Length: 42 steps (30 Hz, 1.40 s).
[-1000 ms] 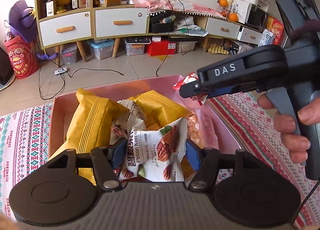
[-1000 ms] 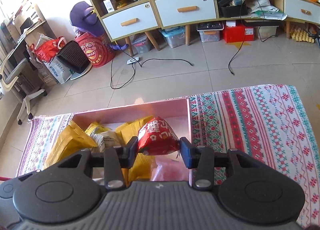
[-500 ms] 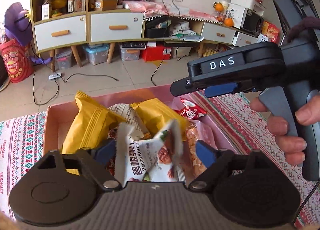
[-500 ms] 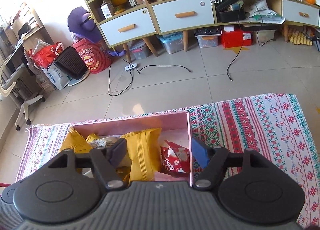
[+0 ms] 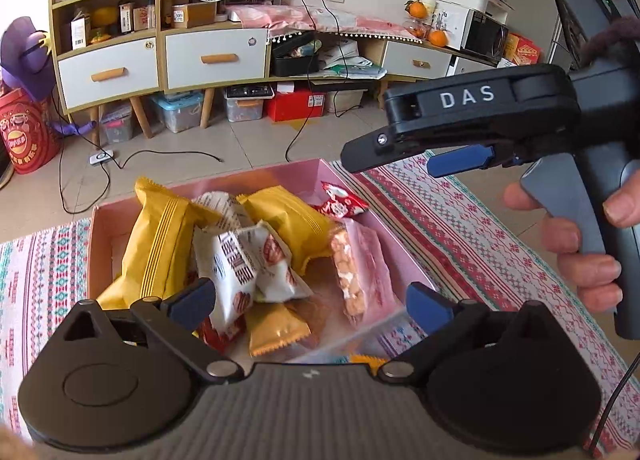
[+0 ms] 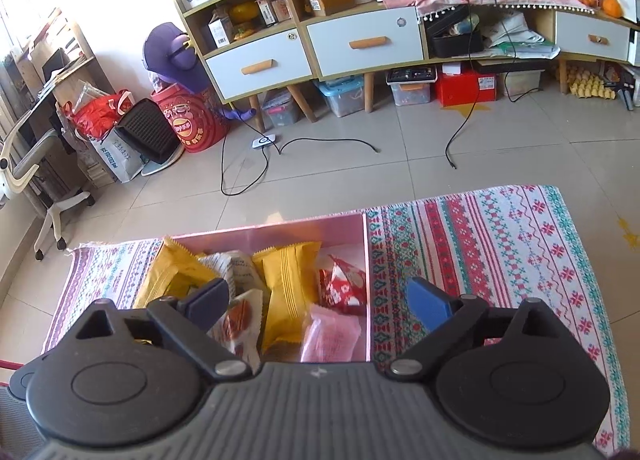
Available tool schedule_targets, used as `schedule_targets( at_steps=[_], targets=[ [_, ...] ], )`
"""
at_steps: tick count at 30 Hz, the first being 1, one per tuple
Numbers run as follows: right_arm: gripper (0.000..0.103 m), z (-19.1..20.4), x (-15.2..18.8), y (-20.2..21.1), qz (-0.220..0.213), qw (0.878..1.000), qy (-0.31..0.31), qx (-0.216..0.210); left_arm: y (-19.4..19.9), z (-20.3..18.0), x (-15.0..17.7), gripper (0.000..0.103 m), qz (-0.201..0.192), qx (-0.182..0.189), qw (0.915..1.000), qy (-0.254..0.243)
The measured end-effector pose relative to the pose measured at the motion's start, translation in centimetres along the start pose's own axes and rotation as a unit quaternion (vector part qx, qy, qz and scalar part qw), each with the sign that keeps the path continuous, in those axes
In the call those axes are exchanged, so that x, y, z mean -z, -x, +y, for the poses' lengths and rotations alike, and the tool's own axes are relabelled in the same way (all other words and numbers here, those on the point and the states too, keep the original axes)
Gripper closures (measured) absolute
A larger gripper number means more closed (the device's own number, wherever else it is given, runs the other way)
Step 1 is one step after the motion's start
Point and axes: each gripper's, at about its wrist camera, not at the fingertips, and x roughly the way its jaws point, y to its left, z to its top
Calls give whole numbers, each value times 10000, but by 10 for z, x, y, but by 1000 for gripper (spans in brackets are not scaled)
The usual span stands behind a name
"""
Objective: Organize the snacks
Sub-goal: 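Withdraw both tools from the box toward the last packets on the cloth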
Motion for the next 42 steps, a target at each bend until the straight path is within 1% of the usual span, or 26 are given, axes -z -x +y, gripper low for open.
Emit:
schedule_targets(
  at_steps=[10, 13, 21, 26, 32, 38, 42],
  targets=[
    [1, 5, 29, 26, 16, 9998, 191, 88, 25, 1, 26, 0, 148, 16, 9998, 100],
    [1, 8, 38, 31, 66, 9994, 311, 157, 32, 2, 34, 0, 218, 17, 9997, 69],
    [0, 15, 59, 38, 207, 9981, 533, 217, 51, 2, 50, 0, 244, 44, 9996, -161],
    [0, 16, 78, 36, 326, 9966, 682, 318, 52, 5, 60, 0, 273, 70, 9995, -157],
    [0, 19, 105, 31, 624, 9878, 1342, 482, 46, 11, 77, 0, 466, -29, 9987, -198],
    [1, 16, 126, 21, 965, 9792, 1743, 388, 47, 16, 89, 0, 547, -31, 9985, -55],
    [5, 23, 138, 15, 1115, 9688, 2193, 304, 46, 14, 96, 0, 609, -18, 9981, -98]
  ],
)
